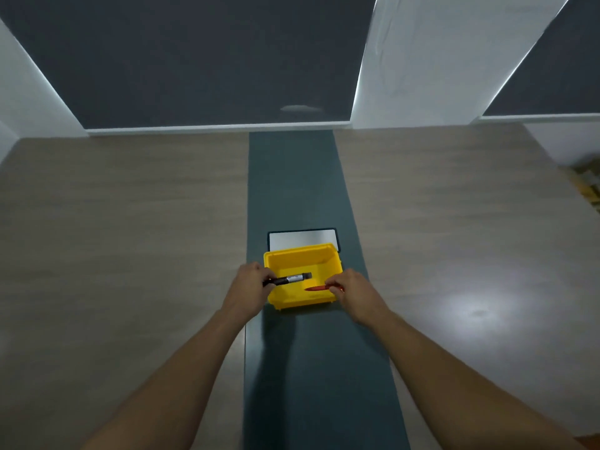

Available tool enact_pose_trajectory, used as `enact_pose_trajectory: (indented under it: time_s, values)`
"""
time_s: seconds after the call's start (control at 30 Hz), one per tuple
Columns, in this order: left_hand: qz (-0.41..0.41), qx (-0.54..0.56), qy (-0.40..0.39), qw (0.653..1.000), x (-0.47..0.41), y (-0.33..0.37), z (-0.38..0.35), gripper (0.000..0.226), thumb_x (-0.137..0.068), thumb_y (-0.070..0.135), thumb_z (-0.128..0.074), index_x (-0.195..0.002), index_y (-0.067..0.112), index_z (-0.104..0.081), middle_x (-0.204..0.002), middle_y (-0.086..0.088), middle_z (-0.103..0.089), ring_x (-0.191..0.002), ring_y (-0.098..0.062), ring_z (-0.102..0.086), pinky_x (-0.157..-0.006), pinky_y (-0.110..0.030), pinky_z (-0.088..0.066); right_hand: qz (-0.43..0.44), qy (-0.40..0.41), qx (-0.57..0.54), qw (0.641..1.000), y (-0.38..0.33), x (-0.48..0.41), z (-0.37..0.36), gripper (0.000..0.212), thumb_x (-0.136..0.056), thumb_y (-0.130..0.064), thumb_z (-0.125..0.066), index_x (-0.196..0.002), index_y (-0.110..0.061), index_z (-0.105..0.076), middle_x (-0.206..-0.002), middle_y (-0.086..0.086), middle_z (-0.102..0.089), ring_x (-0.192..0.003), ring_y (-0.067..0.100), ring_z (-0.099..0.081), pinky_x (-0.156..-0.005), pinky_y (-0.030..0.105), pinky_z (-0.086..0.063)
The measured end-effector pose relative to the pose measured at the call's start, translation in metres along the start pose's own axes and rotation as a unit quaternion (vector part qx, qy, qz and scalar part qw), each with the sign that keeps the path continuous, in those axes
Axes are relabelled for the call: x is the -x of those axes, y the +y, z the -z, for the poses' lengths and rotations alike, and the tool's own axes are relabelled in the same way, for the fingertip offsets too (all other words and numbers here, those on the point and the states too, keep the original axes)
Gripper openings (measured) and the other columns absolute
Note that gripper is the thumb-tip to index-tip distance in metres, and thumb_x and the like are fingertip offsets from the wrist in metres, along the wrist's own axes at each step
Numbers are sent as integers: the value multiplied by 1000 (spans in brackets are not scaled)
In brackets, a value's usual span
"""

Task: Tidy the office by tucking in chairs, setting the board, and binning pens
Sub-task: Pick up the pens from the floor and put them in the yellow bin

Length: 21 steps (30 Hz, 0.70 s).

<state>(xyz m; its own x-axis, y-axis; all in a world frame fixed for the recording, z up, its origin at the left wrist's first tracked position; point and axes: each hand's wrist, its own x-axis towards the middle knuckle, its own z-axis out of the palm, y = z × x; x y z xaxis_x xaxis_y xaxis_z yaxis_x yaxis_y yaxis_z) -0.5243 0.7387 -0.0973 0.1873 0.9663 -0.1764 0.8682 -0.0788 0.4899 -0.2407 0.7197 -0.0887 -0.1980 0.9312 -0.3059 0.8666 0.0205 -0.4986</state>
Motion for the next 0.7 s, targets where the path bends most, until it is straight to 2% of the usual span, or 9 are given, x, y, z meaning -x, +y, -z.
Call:
enact_pose_trajectory:
  time_s: [0.13, 0.3, 0.5, 0.7]
  values:
    - [-14, -46, -33, 998, -26, -6, -10, 26, -103, 31, -64, -124, 23, -77, -123, -7, -66, -119, -28, -54, -100, -40, -50, -4, -12, 78, 997, -17, -28, -12, 30, -108, -30, -54, -134, -29, -68, -132, 5, -59, -121, 27, -57, -100, 46, -49]
    - [-19, -82, -68, 994, -34, -3, -24, 30, -104, 35, -63, -130, 26, -75, -129, -4, -64, -120, -23, -55, -98, -36, -49, -22, -32, 117, 992, -30, -42, -30, 32, -108, -28, -52, -137, -31, -64, -135, 3, -59, -125, 26, -51, -99, 46, -46]
    - [-30, -90, -65, 993, -39, -7, -30, 33, -103, 40, -64, -131, 27, -73, -128, -3, -65, -120, -24, -54, -95, -38, -52, -20, -37, 94, 995, -36, -48, -45, 36, -106, -23, -53, -139, -32, -63, -133, 3, -63, -124, 26, -51, -100, 47, -49]
    - [-39, -49, -57, 996, -26, -10, -24, 39, -101, 40, -67, -137, 24, -67, -135, -1, -64, -126, -23, -53, -101, -38, -51, -29, -21, 39, 999, -33, -34, -41, 35, -103, -27, -60, -138, -27, -65, -139, 4, -63, -131, 28, -51, -106, 48, -47]
